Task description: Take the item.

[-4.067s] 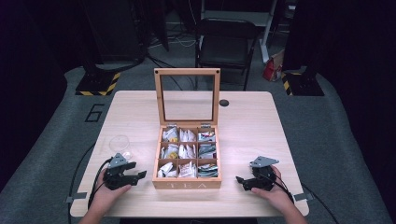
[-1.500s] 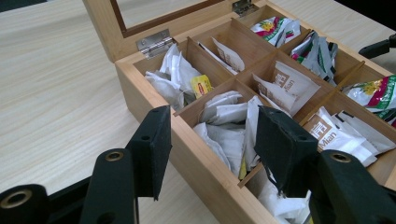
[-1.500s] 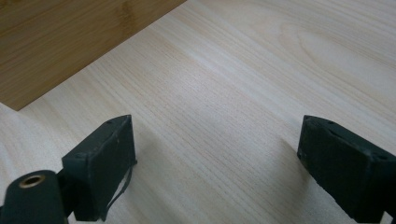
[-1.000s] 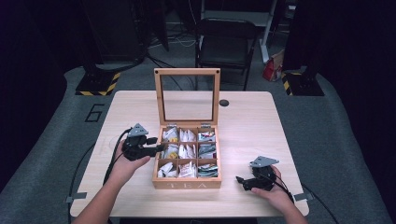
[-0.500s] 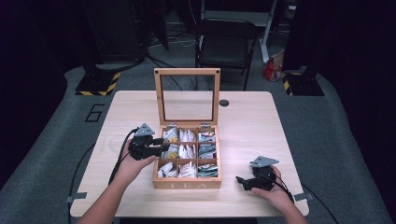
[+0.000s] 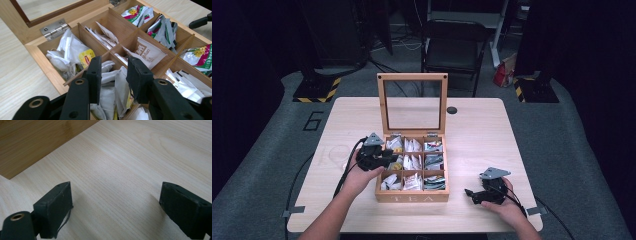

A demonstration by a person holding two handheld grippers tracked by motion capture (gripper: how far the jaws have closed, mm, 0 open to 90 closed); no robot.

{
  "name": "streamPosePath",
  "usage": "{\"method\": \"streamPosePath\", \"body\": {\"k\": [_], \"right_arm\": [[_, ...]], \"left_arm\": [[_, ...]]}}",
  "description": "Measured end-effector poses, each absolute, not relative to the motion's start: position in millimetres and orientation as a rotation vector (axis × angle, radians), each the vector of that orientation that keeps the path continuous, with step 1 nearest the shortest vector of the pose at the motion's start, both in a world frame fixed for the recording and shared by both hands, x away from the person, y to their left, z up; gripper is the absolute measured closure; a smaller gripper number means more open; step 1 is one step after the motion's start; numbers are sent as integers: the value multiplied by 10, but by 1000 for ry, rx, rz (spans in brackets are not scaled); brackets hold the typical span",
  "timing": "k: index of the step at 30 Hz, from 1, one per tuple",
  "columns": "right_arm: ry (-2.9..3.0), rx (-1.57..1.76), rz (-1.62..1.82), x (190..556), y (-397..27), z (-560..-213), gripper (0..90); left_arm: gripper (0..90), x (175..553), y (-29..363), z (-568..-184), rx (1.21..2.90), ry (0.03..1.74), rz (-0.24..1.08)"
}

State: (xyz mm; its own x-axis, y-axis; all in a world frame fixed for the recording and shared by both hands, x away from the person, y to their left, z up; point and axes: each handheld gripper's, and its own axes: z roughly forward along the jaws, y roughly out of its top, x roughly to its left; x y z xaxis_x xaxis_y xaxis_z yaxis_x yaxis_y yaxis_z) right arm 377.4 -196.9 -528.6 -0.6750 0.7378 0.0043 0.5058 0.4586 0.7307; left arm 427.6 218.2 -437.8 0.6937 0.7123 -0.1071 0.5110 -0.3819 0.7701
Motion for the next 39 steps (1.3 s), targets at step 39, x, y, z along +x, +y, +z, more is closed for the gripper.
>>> {"method": "streamPosePath", "body": {"k": [39], "right_arm": [[2399, 1059, 1046, 3774, -1969, -5287, 104]], "left_arm": [[897, 4113, 2351, -4266, 2114, 907, 267]]}}
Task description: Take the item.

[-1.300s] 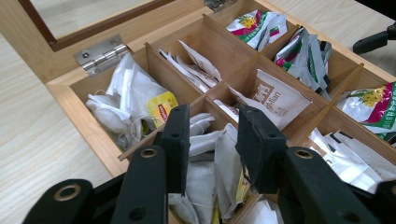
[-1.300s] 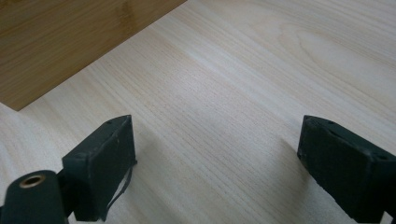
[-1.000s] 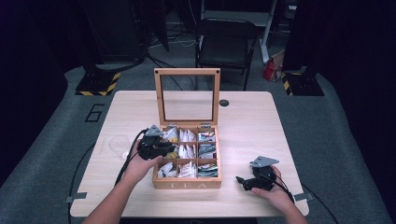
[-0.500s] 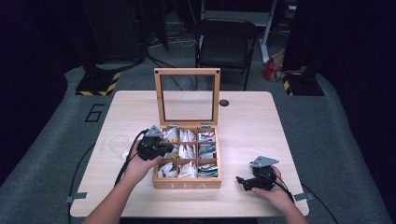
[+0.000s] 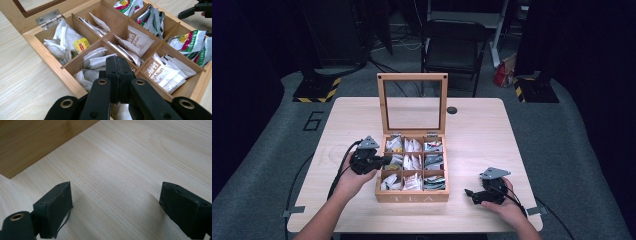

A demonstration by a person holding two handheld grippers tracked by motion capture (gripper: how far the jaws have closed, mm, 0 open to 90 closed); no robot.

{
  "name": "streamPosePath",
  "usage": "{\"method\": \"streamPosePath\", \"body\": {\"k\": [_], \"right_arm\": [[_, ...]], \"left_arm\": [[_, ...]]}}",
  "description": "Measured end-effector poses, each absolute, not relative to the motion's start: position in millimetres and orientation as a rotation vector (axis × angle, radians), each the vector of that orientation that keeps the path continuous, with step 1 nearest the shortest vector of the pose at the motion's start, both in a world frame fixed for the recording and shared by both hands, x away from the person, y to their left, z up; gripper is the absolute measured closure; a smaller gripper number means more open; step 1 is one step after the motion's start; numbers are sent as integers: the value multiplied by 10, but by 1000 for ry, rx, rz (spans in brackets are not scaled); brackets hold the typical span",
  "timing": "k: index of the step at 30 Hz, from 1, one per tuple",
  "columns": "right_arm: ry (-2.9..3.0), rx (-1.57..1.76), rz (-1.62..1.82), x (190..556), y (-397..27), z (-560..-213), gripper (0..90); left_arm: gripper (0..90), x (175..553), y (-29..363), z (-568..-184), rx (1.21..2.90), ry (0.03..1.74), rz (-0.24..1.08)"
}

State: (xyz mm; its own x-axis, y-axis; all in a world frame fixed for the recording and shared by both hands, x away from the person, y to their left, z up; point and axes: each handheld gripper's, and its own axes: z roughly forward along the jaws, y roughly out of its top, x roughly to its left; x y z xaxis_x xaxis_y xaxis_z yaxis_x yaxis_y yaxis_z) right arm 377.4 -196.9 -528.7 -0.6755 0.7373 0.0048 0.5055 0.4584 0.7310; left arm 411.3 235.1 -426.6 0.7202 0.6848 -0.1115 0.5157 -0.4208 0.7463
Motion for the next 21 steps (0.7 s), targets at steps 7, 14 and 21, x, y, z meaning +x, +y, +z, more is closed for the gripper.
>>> {"method": "streamPosePath", "body": {"k": [7, 14, 21], "right_arm": [[2399, 1059, 1045, 3774, -1968, -5287, 104], [2399, 1058, 1045, 3774, -1968, -5287, 104], [2399, 1057, 1044, 3774, -1968, -5287, 104]], "left_arm": [[899, 4113, 2408, -4199, 2065, 914, 287], [899, 4103, 2406, -4006, 2028, 884, 331], [899, 4094, 2410, -3887, 2013, 864, 364]]}}
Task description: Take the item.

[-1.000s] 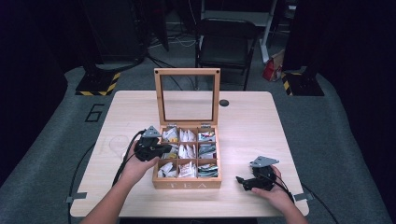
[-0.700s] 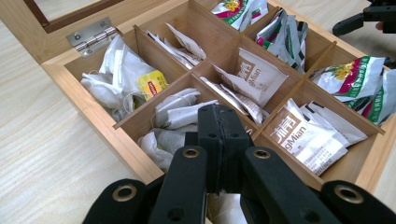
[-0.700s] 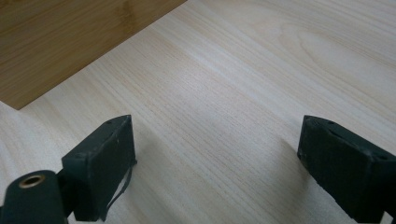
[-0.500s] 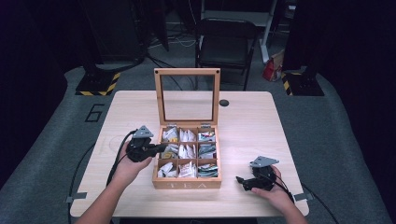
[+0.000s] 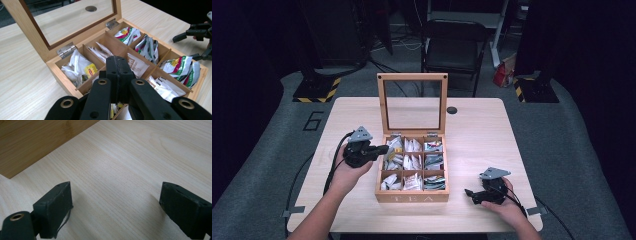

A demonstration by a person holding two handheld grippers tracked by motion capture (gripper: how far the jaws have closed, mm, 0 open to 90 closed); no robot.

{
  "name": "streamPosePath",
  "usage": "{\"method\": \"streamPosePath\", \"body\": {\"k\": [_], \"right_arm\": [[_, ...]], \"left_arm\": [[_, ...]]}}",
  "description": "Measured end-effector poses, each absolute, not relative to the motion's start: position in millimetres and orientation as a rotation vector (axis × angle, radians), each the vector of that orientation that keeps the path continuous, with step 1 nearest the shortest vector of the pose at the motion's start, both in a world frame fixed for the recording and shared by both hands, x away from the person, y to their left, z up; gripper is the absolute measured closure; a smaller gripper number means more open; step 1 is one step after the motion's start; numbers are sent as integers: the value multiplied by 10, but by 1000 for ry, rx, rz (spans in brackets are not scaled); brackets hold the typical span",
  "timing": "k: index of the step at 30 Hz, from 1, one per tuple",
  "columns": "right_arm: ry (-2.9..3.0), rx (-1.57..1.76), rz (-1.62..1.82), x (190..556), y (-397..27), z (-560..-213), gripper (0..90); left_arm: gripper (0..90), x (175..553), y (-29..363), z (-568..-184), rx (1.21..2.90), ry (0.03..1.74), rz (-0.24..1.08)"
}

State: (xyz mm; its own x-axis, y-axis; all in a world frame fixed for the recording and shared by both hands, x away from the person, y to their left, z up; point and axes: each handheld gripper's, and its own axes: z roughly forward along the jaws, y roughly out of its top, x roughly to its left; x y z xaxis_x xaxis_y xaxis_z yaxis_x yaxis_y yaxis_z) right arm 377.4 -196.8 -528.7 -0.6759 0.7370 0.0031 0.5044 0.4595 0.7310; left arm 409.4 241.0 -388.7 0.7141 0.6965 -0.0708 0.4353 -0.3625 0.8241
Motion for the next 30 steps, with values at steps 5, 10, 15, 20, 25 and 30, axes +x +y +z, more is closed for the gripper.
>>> {"method": "streamPosePath", "body": {"k": [5, 10, 15, 20, 25, 30], "right_arm": [[2399, 1058, 1045, 3774, -1968, -5287, 104], [2399, 1059, 1045, 3774, -1968, -5287, 104], [2399, 1058, 1045, 3774, -1968, -5287, 104], [2399, 1059, 1045, 3774, -1968, -5287, 104], [2399, 1059, 1045, 3774, -1968, -5287, 104], [2399, 1059, 1045, 3774, -1968, -5287, 104]], "left_arm": [[899, 4094, 2413, -3855, 2008, 858, 365], [899, 4091, 2435, -3820, 2012, 854, 365], [899, 4079, 2501, -3768, 1995, 863, 377], [899, 4074, 2595, -3716, 1968, 879, 398], [899, 4073, 2670, -3682, 1952, 895, 410], [899, 4072, 2768, -3642, 1944, 916, 424]]}}
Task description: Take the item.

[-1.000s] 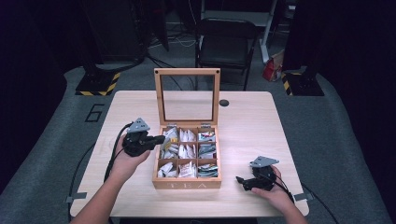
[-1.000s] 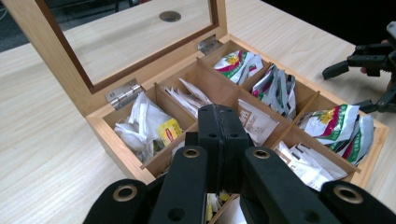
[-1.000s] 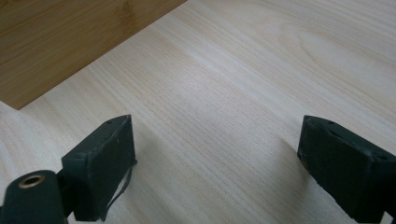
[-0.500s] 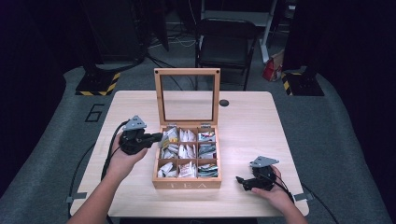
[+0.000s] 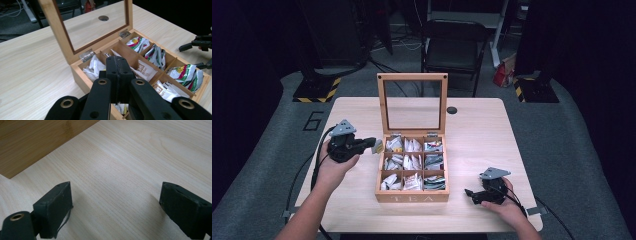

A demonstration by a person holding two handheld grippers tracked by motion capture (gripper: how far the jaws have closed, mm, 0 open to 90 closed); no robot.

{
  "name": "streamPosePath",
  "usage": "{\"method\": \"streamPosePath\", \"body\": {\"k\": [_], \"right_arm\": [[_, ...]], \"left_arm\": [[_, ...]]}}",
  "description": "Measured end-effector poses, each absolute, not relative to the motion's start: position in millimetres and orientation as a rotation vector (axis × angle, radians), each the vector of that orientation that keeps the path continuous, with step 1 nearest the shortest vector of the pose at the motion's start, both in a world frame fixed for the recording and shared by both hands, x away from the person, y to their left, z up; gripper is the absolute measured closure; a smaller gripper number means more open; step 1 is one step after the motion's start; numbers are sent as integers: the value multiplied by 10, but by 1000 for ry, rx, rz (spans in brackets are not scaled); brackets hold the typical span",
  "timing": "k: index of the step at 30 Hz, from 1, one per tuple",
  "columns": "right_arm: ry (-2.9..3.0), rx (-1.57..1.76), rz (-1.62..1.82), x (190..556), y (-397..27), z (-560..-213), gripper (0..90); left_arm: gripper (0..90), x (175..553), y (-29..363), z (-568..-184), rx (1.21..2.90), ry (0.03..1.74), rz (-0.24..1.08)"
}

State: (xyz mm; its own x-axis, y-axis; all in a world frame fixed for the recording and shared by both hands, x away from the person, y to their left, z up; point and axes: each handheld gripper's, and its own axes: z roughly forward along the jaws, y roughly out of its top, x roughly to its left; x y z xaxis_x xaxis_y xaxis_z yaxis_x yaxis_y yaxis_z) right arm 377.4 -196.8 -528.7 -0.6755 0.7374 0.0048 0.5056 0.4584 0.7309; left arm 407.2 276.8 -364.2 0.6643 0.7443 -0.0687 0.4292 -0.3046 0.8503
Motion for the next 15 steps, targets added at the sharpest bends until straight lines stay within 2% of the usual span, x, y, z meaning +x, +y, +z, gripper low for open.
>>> {"method": "streamPosePath", "body": {"k": [15], "right_arm": [[2399, 1056, 1044, 3774, -1969, -5287, 104]], "left_arm": [[898, 4048, 3068, -3524, 1895, 975, 469]]}}
